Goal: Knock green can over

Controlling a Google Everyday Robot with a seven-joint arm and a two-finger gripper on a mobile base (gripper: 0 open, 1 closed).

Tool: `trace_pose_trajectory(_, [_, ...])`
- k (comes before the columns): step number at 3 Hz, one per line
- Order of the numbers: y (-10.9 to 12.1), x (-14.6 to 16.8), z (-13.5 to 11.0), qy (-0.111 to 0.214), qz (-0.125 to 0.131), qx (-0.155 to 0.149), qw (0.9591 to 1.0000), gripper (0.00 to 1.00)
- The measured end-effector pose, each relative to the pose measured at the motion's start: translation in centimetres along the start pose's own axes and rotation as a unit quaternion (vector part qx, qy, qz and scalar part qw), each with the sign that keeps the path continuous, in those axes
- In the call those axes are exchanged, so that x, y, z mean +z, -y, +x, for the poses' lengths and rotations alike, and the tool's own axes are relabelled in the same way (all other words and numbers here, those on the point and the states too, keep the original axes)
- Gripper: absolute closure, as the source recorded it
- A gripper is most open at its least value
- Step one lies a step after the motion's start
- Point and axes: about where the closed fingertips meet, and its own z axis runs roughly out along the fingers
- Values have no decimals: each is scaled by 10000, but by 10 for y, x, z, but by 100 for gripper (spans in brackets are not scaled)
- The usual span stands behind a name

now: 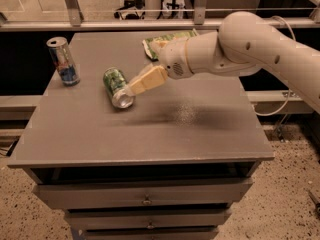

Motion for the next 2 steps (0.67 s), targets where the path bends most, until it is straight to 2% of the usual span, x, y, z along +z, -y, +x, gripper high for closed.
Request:
trace_pose_trajectory(1, [-7, -50, 25, -268, -95, -273, 9992, 0])
trace_pose_trajectory(2, [-17, -120, 61, -885, -67, -385, 9953, 0])
